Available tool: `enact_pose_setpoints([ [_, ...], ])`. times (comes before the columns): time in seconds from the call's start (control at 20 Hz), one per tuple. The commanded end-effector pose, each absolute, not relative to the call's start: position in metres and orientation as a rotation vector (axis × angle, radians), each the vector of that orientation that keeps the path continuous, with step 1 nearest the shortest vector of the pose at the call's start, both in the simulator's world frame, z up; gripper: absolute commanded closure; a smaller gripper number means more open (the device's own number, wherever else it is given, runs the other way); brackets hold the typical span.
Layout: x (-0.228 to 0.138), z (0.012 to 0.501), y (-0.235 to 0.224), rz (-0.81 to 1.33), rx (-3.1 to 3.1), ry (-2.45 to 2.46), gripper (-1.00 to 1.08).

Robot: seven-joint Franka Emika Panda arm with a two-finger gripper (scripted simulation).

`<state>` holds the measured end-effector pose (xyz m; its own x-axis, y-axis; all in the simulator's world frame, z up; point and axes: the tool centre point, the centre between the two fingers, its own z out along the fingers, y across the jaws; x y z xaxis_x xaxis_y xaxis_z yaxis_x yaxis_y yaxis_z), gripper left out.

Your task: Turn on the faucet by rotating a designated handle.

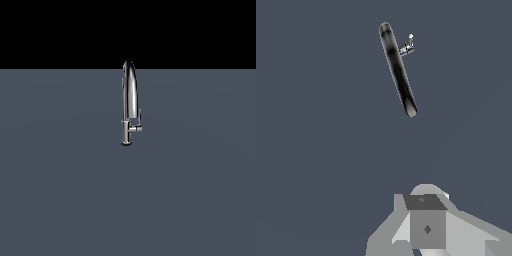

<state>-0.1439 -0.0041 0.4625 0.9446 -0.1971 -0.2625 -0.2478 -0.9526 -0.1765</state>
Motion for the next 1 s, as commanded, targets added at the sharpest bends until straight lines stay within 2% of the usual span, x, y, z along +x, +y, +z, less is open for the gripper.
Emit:
enact_pose_setpoints([
  [0.0,-0.129,0.456,-0.006,0.407,-2.848,0.378,1.08],
  [0.95,-0.029,0.388,-0.024,0.744,-2.455,0.677,1.08],
])
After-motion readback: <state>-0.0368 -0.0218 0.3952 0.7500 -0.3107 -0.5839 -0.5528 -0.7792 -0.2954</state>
